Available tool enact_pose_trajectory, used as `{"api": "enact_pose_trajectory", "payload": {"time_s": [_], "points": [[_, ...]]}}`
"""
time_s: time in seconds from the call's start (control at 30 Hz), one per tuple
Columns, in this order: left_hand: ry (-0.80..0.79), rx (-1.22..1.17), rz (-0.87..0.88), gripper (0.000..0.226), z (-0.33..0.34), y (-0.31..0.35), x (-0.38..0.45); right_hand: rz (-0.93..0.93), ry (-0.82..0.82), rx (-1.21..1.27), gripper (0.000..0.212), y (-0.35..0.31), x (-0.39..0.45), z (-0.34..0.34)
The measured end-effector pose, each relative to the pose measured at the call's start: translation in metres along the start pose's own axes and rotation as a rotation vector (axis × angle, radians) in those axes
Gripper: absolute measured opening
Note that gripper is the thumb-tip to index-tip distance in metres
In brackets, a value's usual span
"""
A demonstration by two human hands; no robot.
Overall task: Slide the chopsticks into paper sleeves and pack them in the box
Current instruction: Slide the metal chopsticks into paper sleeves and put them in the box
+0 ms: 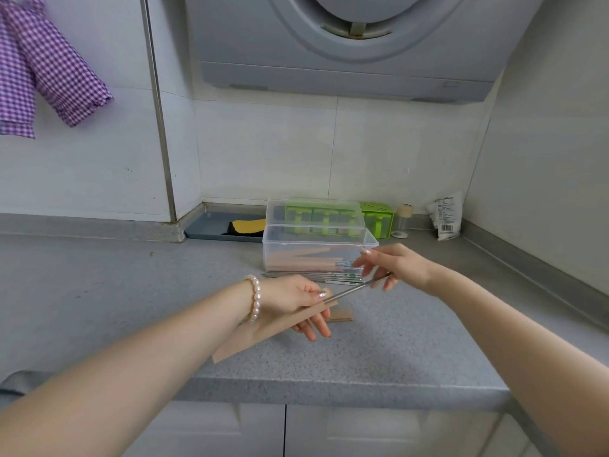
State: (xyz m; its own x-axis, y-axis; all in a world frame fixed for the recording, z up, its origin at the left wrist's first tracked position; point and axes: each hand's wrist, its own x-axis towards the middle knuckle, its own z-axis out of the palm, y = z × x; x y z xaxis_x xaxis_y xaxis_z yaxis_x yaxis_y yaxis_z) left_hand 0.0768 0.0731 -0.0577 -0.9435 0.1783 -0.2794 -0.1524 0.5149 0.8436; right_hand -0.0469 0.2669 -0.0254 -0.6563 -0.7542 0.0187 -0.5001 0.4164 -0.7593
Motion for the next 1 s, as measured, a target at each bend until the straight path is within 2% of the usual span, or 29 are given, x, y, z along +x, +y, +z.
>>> {"api": "enact_pose_trajectory", "payload": {"time_s": [0.1, 0.2, 0.5, 0.73, 0.8, 0.93, 1.0], "points": [[0.003, 0.011, -0.001, 0.034, 0.006, 0.006, 0.002, 0.046, -0.086, 0.113, 0.062, -0.004, 0.003, 0.011], [0.019, 0.010, -0.017, 0.035, 0.007, 0.006, 0.003, 0.080, -0.158, 0.190, 0.071, -0.009, 0.005, 0.020], [0.046, -0.005, -0.049, 0.034, 0.007, -0.001, 0.007, 0.144, -0.334, 0.436, 0.075, -0.008, 0.013, 0.038], [0.020, -0.043, -0.052, 0.034, 0.006, -0.008, 0.011, 0.157, -0.370, 0.580, 0.076, 0.003, 0.022, 0.044], [0.032, -0.066, -0.077, 0.034, 0.004, -0.011, 0.014, 0.160, -0.291, 0.622, 0.069, 0.008, 0.029, 0.036], [0.142, -0.007, -0.048, 0.034, -0.006, -0.018, 0.022, 0.158, 0.251, 0.296, 0.030, 0.028, 0.053, 0.011], [0.197, -0.064, -0.062, 0.033, -0.013, -0.024, 0.027, 0.208, 0.407, 0.135, 0.016, 0.051, 0.066, 0.003]]}}
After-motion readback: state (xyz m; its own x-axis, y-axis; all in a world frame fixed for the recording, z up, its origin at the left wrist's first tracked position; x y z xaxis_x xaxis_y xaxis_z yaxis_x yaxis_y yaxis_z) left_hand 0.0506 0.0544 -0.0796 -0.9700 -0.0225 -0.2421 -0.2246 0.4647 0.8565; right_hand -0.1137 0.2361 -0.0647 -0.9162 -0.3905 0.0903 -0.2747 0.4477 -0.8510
